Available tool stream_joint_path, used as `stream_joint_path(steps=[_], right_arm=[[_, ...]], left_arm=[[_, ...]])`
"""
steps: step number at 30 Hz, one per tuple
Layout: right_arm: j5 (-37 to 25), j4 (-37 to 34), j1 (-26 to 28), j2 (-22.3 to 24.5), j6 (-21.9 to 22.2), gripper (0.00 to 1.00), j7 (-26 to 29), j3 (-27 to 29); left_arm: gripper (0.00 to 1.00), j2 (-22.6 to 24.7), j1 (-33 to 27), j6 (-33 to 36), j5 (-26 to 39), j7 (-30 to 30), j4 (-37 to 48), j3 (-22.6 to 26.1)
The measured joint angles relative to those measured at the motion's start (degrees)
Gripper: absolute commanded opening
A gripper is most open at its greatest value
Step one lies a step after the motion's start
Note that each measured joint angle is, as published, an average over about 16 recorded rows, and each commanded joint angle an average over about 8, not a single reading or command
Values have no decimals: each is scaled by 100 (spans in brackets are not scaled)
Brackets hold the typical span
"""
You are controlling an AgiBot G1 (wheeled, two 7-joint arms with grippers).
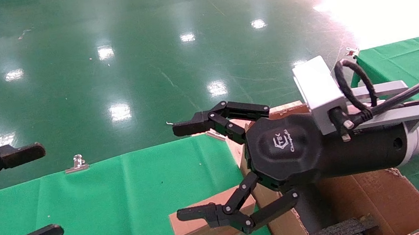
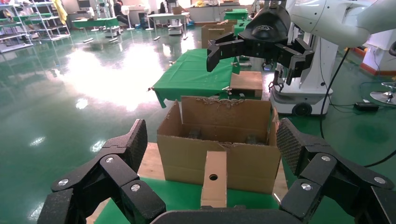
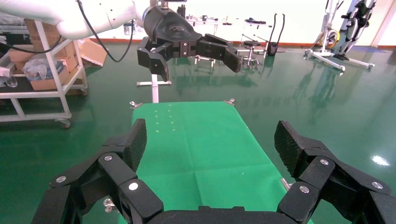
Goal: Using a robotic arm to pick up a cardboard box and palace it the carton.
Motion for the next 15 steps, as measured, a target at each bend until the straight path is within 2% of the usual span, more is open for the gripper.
stream_joint_path(steps=[15], right_arm=[[0,0,0,0,0,100,0,0]], left_arm=[[100,0,0,0,0,0,0,0]])
